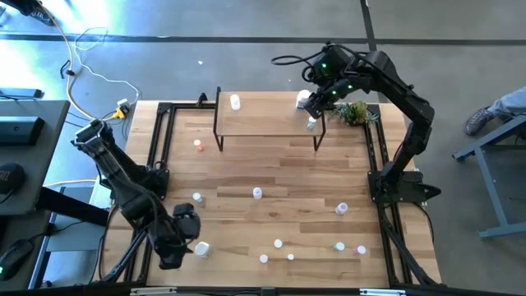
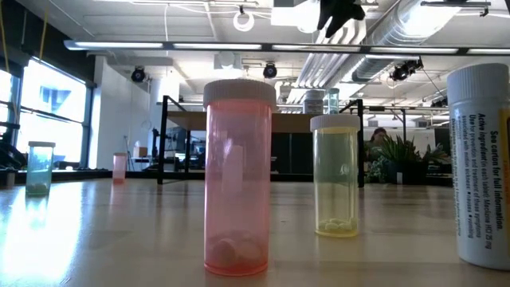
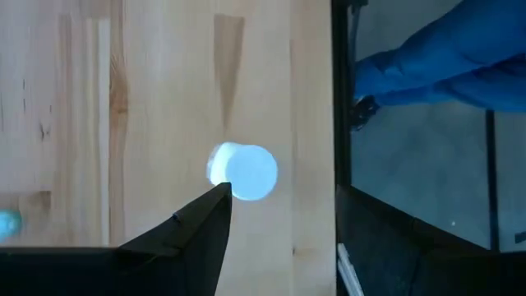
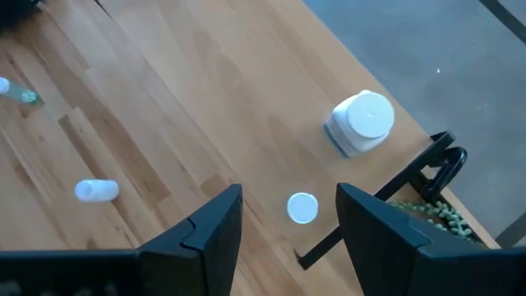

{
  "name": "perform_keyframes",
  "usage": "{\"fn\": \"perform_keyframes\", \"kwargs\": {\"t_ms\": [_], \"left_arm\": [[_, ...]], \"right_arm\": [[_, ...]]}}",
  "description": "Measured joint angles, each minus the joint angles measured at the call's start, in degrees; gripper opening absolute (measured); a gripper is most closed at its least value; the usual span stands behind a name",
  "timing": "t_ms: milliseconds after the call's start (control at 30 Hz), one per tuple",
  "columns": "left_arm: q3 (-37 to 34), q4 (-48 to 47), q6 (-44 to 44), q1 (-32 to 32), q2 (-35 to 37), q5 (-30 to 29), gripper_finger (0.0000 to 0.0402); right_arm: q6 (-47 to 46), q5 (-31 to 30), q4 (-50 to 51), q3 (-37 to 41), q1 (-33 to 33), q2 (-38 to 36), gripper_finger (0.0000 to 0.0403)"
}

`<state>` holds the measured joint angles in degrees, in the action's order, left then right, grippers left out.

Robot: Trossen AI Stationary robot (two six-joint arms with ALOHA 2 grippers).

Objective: Pick and place medicine bottles onto shelf by color
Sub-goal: Put the white pill bottle on the shelf

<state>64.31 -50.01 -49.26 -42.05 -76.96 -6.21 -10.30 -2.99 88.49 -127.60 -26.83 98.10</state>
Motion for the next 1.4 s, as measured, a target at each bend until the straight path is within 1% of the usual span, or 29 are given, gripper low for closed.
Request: {"fn": "perform_keyframes", "kwargs": {"t_ms": [167,333,500,867,1100,1233,1333,1400], "left_arm": [[0.0,0.4,3.8,1.6,-4.1,0.6,0.0219],[0.0,0.9,7.7,2.9,-8.4,4.8,0.0226],[0.0,1.1,9.4,3.8,-11.5,8.1,0.0232],[0.1,4.2,9.5,4.2,-15.4,7.4,0.0235],[0.2,4.1,10.2,4.1,-18.8,9.4,0.0235],[0.2,4.2,10.5,4.2,-19.4,9.2,0.0234],[0.2,4.1,10.5,4.2,-19.3,8.5,0.0227],[0.2,4.0,10.3,4.2,-19.2,8.3,0.0215]], "right_arm": [[-0.2,0.0,0.0,0.0,1.3,0.0,0.0188],[-0.2,0.0,0.0,0.0,2.2,0.0,0.0188],[-0.2,0.0,0.0,0.0,2.3,0.0,0.0188],[-0.2,0.0,0.0,0.0,2.3,0.0,0.0188],[-0.2,0.0,0.0,0.0,2.3,0.0,0.0188],[-0.2,0.0,0.0,0.0,2.3,0.0,0.0188],[-0.2,0.0,0.0,0.0,2.3,0.0,0.0188],[-0.2,0.0,0.0,0.0,2.3,0.0,0.0188]]}}
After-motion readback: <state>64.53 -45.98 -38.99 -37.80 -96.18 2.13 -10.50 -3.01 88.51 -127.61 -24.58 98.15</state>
